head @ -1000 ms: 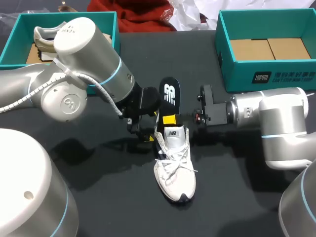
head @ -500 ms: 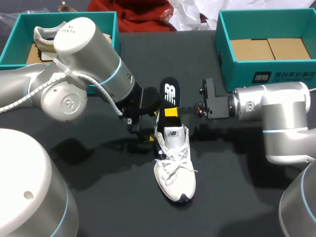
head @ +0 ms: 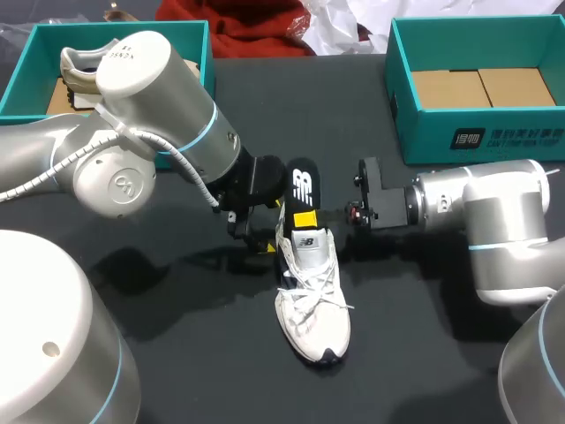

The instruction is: Take the shoe out of the shoebox, open the shoe tongue, remove and reinsert the insole, then place the shoe into the shoebox

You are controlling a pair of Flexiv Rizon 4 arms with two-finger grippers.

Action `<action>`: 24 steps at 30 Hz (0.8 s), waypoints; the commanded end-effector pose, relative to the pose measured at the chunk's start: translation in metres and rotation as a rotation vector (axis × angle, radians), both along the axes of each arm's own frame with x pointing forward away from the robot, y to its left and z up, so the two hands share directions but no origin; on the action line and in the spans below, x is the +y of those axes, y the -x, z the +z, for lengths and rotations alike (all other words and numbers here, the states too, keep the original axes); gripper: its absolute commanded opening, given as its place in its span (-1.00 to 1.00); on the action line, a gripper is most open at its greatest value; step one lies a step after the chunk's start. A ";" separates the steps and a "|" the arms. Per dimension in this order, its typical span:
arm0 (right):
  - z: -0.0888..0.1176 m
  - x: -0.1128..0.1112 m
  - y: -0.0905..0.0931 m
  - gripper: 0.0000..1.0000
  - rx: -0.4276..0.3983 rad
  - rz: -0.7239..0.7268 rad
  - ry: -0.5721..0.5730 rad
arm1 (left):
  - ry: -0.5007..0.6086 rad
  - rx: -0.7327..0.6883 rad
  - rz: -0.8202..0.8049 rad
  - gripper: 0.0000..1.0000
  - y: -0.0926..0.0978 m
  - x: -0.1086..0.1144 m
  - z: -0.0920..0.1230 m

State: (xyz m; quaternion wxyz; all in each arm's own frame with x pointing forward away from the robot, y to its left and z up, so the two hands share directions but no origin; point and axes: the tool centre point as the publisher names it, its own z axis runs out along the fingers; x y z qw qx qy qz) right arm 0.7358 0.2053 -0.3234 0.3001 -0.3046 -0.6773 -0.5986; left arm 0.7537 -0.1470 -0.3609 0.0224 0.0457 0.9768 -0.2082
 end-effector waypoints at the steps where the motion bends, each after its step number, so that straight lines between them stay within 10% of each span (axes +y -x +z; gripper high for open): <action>1: -0.005 0.002 0.016 -1.00 0.013 -0.019 0.010 | -0.001 -0.002 0.000 1.00 0.000 -0.001 -0.001; 8: -0.001 0.006 0.019 -1.00 0.006 -0.019 0.011 | -0.001 -0.002 0.000 1.00 0.000 -0.001 -0.001; 12: 0.007 0.009 0.013 -0.32 -0.024 -0.011 0.015 | -0.001 -0.002 0.000 1.00 0.000 -0.001 -0.001; 24: 0.024 0.010 -0.005 -0.55 -0.088 -0.007 0.002 | -0.001 -0.002 0.000 1.00 0.000 -0.001 -0.001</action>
